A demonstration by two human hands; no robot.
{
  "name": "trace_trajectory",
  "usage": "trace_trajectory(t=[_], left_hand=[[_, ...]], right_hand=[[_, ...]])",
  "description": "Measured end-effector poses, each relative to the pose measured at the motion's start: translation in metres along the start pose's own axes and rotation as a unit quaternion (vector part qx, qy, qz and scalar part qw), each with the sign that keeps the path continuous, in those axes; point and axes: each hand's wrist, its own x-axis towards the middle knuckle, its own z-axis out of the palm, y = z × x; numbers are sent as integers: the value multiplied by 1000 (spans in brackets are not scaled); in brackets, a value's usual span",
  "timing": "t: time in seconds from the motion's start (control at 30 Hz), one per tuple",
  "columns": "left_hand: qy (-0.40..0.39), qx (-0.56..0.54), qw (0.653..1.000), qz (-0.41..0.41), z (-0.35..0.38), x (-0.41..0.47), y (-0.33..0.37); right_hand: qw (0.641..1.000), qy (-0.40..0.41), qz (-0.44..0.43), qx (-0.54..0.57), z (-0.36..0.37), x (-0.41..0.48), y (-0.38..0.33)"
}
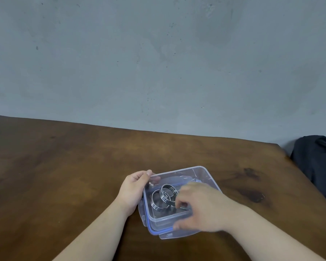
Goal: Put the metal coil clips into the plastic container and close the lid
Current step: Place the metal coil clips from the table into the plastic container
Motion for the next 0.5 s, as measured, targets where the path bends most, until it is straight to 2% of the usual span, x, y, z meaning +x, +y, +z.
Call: trace_trajectory(t=[0.1,0.23,0.27,0.33,0.4,0.47,0.5], left_hand=[[9,12,1000,11,2,-9,4],[38,-9,999,8,-5,-17,-3],[40,11,999,11,-7,-19,-6],[34,142,989,38,-12,-26,-12],[-37,299,948,104,-18,-38,-16],[-134,469,853,188,-22,-49,-27],[-145,532,796,250,-24,-54,-33]], right_hand=[[996,-2,-30,-80,12,-5,-5],[998,17,-10,-66,6,-11,-5],[998,25,0,-60,1,-14,-5],[997,53,20,-61,-12,-18,-2],[994,75,39,-65,-25,-21,2],[993,75,58,-70,-36,-22,8],[992,70,64,-77,-40,-22,11]])
